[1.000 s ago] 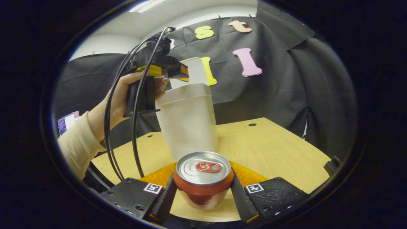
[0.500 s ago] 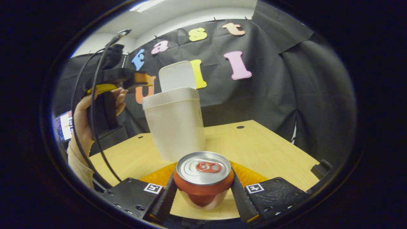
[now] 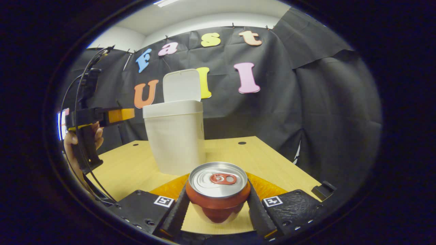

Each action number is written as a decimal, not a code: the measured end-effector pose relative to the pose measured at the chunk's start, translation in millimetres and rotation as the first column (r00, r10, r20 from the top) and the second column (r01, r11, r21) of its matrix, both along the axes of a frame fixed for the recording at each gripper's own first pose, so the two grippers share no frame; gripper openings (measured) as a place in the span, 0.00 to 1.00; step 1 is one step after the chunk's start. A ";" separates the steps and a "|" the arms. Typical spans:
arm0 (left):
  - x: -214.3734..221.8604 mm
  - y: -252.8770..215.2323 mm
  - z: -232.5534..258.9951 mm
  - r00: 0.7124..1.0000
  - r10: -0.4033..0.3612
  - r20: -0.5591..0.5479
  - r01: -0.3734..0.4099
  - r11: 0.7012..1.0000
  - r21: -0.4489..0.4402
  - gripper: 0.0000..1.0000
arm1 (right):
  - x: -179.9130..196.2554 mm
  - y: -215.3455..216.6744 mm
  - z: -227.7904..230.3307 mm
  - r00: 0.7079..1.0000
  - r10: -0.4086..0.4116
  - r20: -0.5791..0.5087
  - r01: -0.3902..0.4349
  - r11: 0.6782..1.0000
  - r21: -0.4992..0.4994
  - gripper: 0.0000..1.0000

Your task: Press the lid of the desktop garbage bin to open it, pick up the crumpled paper on the desktop and throw it into the bin, then pick up the pop can on the desktop and drop it into the bin, and finally close the garbage bin lid.

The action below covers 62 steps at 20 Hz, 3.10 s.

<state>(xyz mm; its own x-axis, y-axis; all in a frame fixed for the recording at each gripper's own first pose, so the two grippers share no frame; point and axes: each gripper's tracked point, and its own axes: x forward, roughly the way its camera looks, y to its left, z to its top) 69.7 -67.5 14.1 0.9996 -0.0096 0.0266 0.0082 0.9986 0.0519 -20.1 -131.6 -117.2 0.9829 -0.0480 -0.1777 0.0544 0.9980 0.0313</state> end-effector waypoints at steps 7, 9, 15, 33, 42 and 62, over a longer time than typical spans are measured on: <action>-30.5 17.7 -0.1 0.999 -0.009 0.040 0.008 1.000 0.027 1.00 | -6.0 26.9 38.7 0.999 0.027 0.016 -0.027 1.000 -0.015 0.80; -35.2 26.7 0.3 0.999 0.001 0.045 -0.002 1.000 0.031 1.00 | -5.2 37.3 53.6 0.999 0.042 0.019 -0.041 0.999 -0.022 0.80; -40.1 42.7 -11.8 1.000 -0.005 0.003 0.005 1.000 -0.001 1.00 | -1.1 71.9 96.9 0.995 0.099 0.027 -0.096 0.991 -0.088 0.80; -33.9 87.7 -27.1 0.999 0.005 -0.044 -0.005 1.000 0.005 1.00 | 75.9 160.9 235.3 0.976 0.201 0.085 -0.174 0.953 -0.248 0.80; -27.9 106.5 -28.2 0.999 0.029 -0.041 -0.028 0.999 0.015 1.00 | 174.2 197.0 282.5 0.984 0.161 0.081 -0.138 0.963 -0.230 0.80; -19.7 100.4 -44.6 0.997 0.019 -0.074 -0.017 1.000 0.027 1.00 | 326.7 191.7 204.9 0.993 -0.035 -0.109 0.027 0.997 -0.074 0.81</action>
<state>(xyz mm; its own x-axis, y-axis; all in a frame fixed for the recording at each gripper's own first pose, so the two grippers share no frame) 50.0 32.9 -30.5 0.9988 0.0084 -0.0480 -0.0047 0.9970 0.0778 306.7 60.1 87.7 0.9554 -0.0945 -0.2799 0.0842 0.9953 -0.0483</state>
